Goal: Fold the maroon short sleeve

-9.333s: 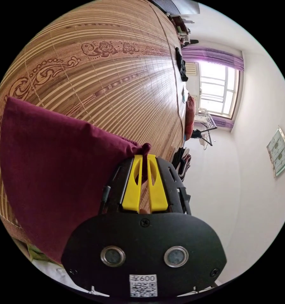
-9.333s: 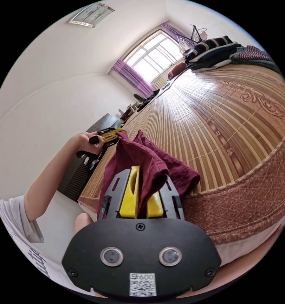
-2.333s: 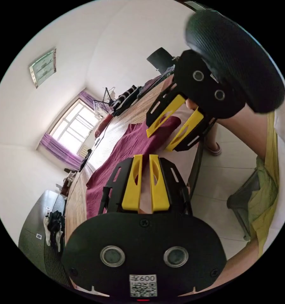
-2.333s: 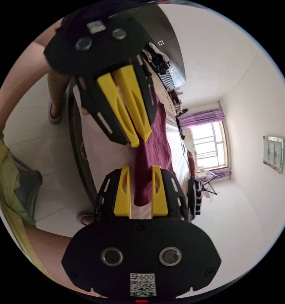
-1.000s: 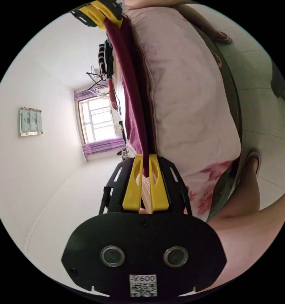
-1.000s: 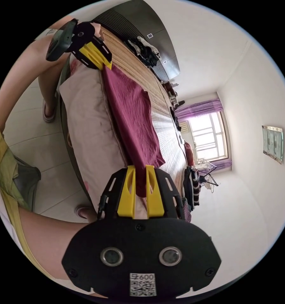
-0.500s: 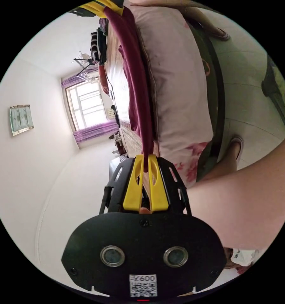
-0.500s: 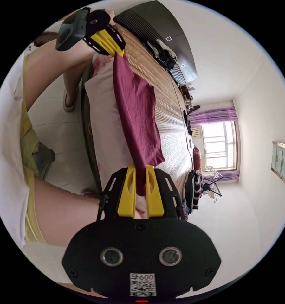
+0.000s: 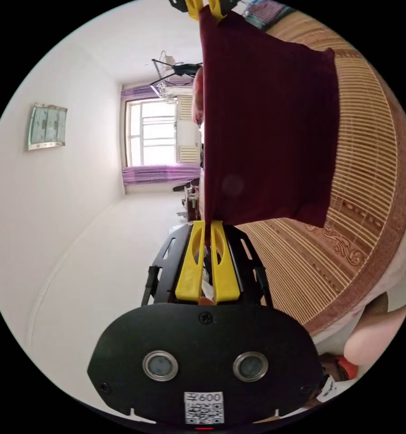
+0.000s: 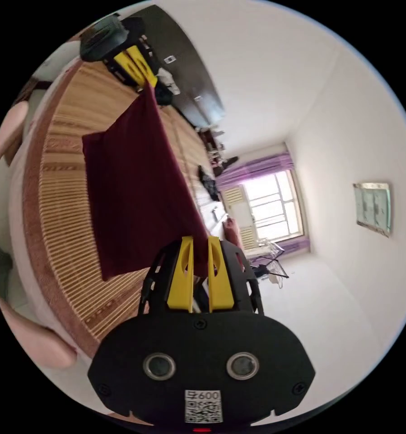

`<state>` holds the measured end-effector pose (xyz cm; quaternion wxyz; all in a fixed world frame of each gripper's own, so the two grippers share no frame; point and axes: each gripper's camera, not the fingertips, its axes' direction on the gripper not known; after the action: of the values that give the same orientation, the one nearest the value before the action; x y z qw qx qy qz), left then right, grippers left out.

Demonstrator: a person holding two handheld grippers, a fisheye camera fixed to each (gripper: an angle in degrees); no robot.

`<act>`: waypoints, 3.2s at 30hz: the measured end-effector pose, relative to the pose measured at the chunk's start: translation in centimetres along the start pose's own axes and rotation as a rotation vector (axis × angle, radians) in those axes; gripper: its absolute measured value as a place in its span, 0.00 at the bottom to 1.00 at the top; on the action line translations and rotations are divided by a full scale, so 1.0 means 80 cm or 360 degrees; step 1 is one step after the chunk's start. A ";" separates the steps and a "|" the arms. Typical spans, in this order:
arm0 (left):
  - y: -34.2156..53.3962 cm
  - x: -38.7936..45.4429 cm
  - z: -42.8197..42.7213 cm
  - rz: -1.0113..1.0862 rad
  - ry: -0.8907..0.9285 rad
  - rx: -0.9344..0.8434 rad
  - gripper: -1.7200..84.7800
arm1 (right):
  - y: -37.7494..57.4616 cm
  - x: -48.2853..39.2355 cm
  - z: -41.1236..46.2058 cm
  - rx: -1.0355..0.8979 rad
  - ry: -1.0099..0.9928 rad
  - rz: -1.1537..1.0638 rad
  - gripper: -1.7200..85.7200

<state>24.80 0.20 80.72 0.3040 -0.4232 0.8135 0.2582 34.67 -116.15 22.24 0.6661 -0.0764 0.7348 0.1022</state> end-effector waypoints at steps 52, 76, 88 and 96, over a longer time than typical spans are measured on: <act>0.594 0.409 0.124 -0.2350 0.1690 0.0625 0.15 | 0.045 -0.141 0.204 0.0266 -0.2172 0.0803 0.01; 0.692 0.431 0.329 -0.2801 0.2545 0.0549 0.10 | 0.010 -0.100 0.245 0.0248 -0.2230 0.0998 0.01; 0.689 0.424 0.331 -0.2876 0.2468 0.0491 0.05 | -0.108 -0.070 0.288 0.0051 -0.2427 0.0829 0.01; 0.686 0.423 0.316 -0.2856 0.2488 0.0502 0.05 | -0.162 -0.037 0.312 -0.0015 -0.2194 0.0909 0.01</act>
<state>-30.04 27.26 48.29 -0.1519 -0.8395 0.2159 -0.4749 62.25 -122.43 22.25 0.9230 0.1962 0.1415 0.2992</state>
